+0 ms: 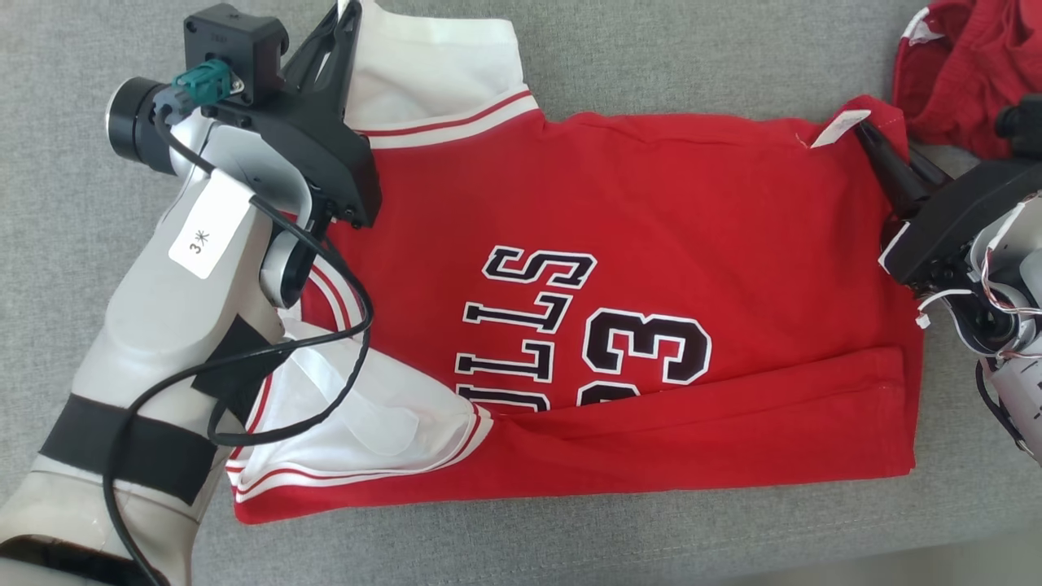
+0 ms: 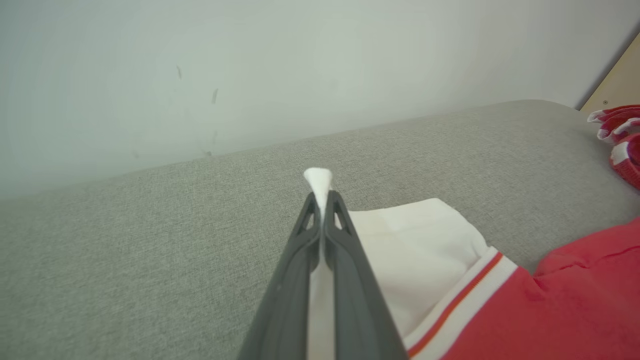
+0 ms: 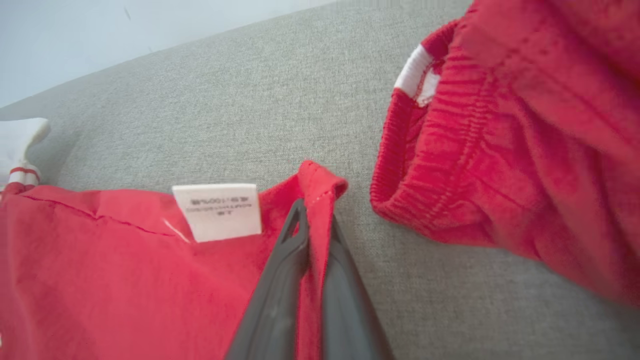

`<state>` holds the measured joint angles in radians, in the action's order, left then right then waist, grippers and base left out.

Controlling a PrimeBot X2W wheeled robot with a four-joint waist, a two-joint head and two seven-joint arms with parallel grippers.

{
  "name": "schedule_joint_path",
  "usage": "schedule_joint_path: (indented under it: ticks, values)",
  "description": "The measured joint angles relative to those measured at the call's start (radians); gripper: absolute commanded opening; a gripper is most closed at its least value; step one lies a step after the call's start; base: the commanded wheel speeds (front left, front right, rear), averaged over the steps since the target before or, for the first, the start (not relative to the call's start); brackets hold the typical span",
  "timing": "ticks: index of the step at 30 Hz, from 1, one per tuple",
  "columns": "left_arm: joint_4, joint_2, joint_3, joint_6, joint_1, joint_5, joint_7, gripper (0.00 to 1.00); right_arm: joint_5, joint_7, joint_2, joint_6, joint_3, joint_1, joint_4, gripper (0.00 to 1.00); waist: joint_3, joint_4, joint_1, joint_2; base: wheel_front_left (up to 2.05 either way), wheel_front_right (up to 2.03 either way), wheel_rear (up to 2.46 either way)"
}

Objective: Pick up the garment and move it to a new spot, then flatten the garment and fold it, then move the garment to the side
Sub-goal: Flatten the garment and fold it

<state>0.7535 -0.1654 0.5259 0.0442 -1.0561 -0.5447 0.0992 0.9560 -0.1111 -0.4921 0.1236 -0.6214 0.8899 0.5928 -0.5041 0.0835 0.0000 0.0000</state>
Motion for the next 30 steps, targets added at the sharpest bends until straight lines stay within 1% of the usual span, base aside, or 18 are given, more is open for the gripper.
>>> schedule_joint_path:
  ticks: [9,14,17,21,30]
  values:
    - [-0.012,-0.025,-0.016,0.001,0.043,-0.01,0.027,0.0,-0.002,0.069,-0.009,0.0,-0.017,-0.01,-0.053,0.0,0.038,0.013,0.0,0.0,0.0,0.0,0.0]
    - [-0.048,-0.029,-0.039,0.002,0.08,-0.027,0.052,0.0,-0.002,0.118,-0.024,0.0,-0.014,-0.058,-0.077,0.0,0.063,0.02,0.0,0.0,0.0,0.0,0.0]
    - [-0.075,-0.05,-0.058,0.001,0.128,-0.041,0.072,0.0,-0.001,0.147,-0.035,0.0,-0.012,-0.098,-0.095,0.0,0.079,0.021,0.0,0.0,0.0,0.0,0.0]
    - [-0.129,-0.079,-0.08,0.001,0.198,-0.067,0.099,0.0,-0.001,0.185,-0.045,0.0,-0.012,-0.157,-0.115,0.0,0.099,0.02,0.0,0.0,0.0,0.0,0.0]
    - [-0.319,-0.101,-0.097,-0.001,0.422,-0.088,0.132,0.0,-0.002,0.284,-0.061,0.0,-0.002,-0.286,-0.189,0.0,0.156,0.008,-0.0001,0.0,0.0,0.0,0.0]
